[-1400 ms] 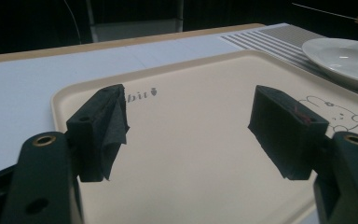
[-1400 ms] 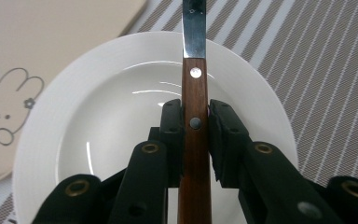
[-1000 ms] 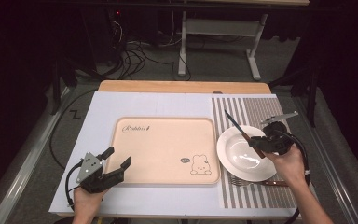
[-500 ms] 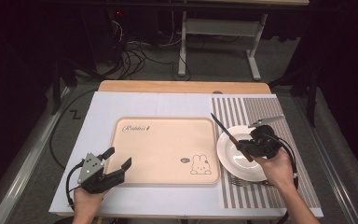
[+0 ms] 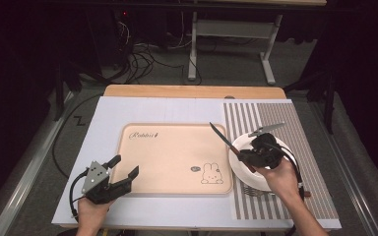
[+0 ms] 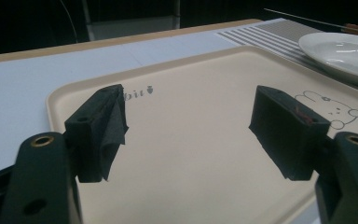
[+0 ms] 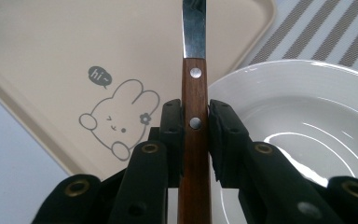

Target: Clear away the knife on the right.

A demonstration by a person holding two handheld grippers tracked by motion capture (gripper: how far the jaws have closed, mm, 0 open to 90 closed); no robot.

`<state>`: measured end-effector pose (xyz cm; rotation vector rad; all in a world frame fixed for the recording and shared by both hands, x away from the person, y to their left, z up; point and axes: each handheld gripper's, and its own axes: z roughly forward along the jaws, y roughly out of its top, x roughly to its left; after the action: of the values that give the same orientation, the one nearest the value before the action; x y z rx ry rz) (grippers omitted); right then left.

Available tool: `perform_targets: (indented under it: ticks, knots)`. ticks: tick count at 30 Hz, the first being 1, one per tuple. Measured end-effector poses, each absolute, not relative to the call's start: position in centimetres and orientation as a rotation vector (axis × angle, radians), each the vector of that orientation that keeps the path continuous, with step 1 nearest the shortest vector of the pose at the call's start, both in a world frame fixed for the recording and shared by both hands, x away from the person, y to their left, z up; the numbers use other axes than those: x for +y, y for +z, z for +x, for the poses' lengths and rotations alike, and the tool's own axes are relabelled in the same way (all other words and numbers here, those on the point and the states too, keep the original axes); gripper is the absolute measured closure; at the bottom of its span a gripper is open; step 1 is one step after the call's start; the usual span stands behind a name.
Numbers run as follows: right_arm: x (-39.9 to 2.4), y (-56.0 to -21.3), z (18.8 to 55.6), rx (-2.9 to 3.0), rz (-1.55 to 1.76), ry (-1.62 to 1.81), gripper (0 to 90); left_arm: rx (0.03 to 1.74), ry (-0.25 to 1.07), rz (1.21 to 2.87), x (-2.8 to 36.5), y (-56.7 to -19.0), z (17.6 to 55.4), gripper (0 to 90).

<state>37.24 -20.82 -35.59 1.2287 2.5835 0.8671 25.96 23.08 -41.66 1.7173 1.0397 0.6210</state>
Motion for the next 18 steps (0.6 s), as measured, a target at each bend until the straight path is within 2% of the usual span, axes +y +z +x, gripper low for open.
perform_targets:
  ticks: [18]
  knots:
    - [-16.3,-36.8,37.2,2.666,1.182,0.846,78.6,1.037,0.622,1.718,23.1,-41.6,25.9,27.8]
